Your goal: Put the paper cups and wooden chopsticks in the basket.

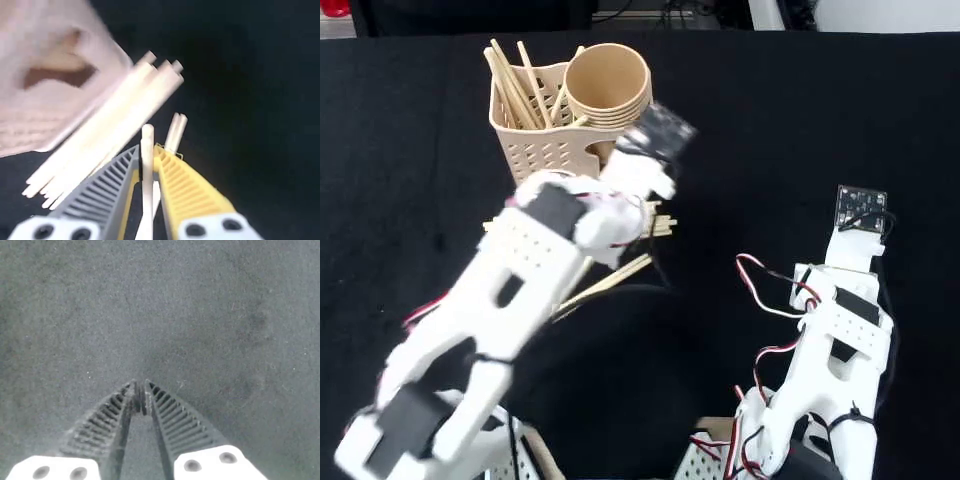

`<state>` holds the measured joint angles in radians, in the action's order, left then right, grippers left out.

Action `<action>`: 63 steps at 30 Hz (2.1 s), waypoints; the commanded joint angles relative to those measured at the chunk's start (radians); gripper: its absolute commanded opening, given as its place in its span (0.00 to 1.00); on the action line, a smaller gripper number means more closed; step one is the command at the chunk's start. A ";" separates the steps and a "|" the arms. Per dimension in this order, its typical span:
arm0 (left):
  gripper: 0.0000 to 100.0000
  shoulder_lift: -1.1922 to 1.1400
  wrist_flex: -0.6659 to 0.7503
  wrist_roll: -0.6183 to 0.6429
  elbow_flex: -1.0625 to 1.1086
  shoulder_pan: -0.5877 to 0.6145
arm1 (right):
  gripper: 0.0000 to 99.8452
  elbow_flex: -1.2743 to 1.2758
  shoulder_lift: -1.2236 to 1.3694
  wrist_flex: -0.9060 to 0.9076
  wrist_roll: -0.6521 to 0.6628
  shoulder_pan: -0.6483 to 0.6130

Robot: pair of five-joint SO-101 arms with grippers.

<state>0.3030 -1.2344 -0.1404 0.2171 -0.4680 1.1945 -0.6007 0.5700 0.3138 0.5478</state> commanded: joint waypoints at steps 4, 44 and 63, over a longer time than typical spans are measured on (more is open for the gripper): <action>0.03 0.278 0.009 0.060 -0.104 0.064 | 0.02 -0.005 0.008 -0.009 0.008 -0.012; 0.03 0.089 0.876 0.176 -0.286 0.476 | 0.03 0.015 0.008 -0.037 0.009 -0.044; 0.19 0.051 0.342 0.304 -0.403 0.473 | 0.03 0.015 0.008 -0.037 0.009 -0.044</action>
<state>0.3015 -0.6759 0.1741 -0.0192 0.0000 1.2114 -0.6007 0.5516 0.3168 0.5155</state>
